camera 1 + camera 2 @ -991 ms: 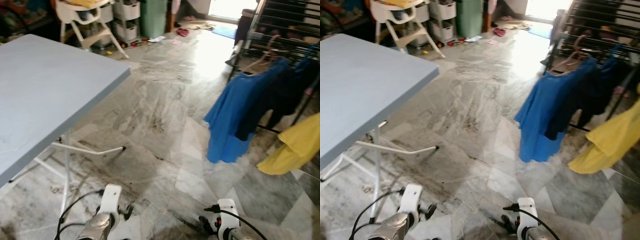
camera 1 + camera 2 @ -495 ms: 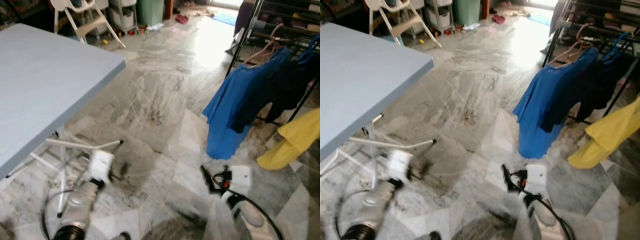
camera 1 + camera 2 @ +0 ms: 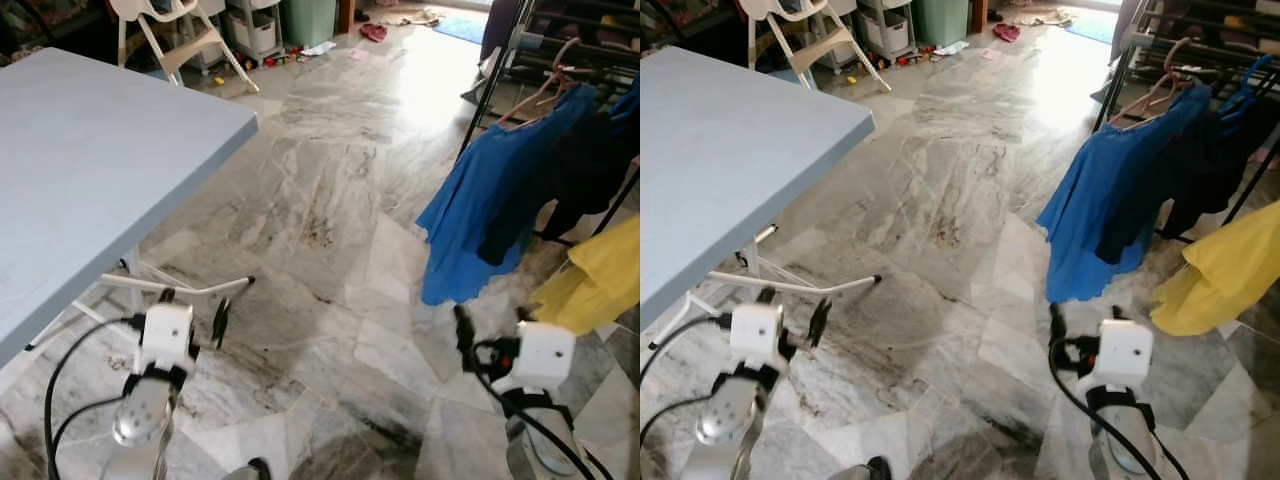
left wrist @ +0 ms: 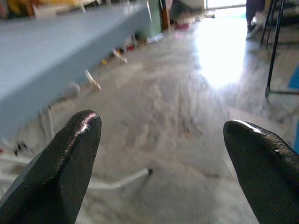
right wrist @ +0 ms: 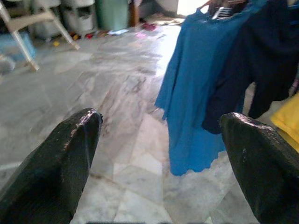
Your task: Hang hanger
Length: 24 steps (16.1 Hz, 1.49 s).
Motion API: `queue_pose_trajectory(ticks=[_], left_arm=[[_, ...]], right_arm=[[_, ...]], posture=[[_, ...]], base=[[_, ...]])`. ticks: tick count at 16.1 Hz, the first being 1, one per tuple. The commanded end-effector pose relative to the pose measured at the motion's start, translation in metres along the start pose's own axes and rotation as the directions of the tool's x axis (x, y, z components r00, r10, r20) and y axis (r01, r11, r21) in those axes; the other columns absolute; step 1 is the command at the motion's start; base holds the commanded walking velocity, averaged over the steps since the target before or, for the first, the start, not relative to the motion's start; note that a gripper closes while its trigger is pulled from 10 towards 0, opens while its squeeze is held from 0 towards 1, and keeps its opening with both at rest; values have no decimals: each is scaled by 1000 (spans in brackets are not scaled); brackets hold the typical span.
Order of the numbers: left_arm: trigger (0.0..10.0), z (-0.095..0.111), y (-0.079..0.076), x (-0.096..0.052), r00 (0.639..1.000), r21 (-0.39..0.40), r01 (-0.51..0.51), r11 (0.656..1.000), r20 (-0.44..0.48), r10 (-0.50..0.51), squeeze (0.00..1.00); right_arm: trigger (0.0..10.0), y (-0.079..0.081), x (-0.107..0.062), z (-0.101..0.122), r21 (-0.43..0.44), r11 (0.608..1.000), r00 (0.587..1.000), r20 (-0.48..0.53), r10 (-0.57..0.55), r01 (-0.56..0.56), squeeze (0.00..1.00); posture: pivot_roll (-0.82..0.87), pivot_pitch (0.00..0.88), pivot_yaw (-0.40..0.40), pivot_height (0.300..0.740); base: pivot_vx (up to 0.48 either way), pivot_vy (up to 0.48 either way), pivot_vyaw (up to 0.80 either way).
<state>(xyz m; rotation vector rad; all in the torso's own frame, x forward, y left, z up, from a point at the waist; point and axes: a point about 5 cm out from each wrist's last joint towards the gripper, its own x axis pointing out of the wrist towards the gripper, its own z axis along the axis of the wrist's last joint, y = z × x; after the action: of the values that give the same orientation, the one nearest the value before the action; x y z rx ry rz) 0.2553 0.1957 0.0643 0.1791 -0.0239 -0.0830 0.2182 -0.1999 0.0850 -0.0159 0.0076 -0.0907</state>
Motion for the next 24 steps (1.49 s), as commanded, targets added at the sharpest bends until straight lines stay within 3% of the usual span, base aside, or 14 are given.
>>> queue_pose_trajectory(ticks=[1,2,3,4,7,9,11,12,16,24], left_arm=[[10000,2,5,3,1000,25,-25,999,-18,26,1000],[10000,0,4,4,999,21,-10,1000,-40,11,1000],[10000,2,0,6,999,42,29,999,-38,-28,1000],[10000,3,-2,7,998,43,44,998,-42,-42,0],[10000,-3,-6,10,994,-12,66,998,-87,-66,0],[10000,-4,-11,13,990,-50,95,994,-95,-100,0],[10000,-4,-15,21,988,-80,111,991,-98,-118,0],[10000,-4,-18,27,987,-117,115,986,-101,-127,0],[10000,0,-32,35,974,-151,199,968,-80,-213,0],[10000,-5,-37,36,959,-163,249,955,-97,-266,0]], right_arm=[[10000,5,-2,1,-4,1000,1000,-10,0,0,902],[10000,8,-2,3,-9,1000,1000,-4,-17,17,345],[10000,10,-3,7,9,999,999,-2,-51,51,0],[10000,11,-3,8,14,998,998,-10,-64,65,0],[10000,12,-4,3,34,995,995,-53,-89,91,0],[10000,15,-1,4,0,995,994,-48,-99,99,0],[10000,16,2,4,-30,991,991,-37,-129,128,0],[10000,18,1,6,2,996,995,-53,-89,89,0],[10000,15,0,8,-4,994,994,-37,-107,107,0],[10000,17,3,11,20,995,994,-36,-99,99,0]], posture=[[-173,136,68,740],[-174,137,69,740],[-180,144,71,740],[-186,148,77,740],[-193,154,90,740],[-202,145,98,740],[-217,136,105,740],[-229,132,113,740],[-256,133,131,740],[-262,125,129,740]], base=[[0,0,0],[0,0,0],[0,0,0],[0,0,0],[0,0,0],[0,0,0],[0,0,0],[0,0,0],[349,0,0],[402,163,-109]])
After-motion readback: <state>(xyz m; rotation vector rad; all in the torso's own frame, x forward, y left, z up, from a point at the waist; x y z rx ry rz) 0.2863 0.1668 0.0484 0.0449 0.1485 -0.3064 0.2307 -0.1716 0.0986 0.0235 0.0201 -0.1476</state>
